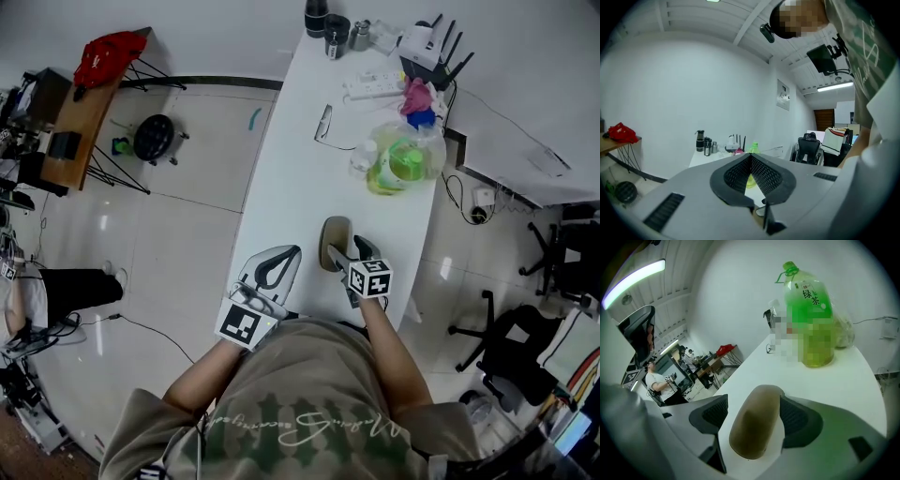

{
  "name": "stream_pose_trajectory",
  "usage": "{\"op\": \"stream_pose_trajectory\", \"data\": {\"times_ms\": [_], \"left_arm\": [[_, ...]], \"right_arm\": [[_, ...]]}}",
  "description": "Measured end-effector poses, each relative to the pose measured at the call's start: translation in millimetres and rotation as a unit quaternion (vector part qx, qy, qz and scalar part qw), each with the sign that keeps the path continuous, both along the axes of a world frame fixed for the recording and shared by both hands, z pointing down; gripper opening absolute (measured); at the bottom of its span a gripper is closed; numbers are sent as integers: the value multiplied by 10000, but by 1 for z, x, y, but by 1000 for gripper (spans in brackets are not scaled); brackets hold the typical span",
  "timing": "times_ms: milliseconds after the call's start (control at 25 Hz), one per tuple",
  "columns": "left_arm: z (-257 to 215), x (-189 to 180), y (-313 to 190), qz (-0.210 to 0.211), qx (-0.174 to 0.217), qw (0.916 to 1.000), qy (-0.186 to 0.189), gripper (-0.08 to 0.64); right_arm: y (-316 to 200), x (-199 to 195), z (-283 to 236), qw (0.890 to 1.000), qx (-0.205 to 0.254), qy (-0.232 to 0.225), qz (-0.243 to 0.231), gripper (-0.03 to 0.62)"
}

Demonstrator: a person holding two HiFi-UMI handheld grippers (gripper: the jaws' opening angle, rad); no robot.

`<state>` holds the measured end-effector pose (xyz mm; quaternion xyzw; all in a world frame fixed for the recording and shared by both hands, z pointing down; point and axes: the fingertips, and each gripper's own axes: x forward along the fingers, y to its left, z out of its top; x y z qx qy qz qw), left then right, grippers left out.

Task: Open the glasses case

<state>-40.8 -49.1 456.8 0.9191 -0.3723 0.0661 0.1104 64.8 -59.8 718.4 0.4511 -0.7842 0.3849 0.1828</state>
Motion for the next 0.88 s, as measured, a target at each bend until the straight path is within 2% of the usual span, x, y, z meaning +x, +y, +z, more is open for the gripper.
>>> {"op": "stream_pose_trajectory", "data": {"times_ms": [240, 440, 880], "left_arm": [[2, 2, 0, -53, -85, 9999, 36, 6], [8, 3, -1, -78, -102, 9999, -76, 6], [15, 5, 2, -174, -155, 9994, -241, 6]], "right_arm": [[-3, -2, 20, 9991, -367, -169, 134, 330], [0, -7, 34, 9987, -481, 119, -115, 330], [-4, -15, 51, 9960, -779, 354, -274, 331]]}}
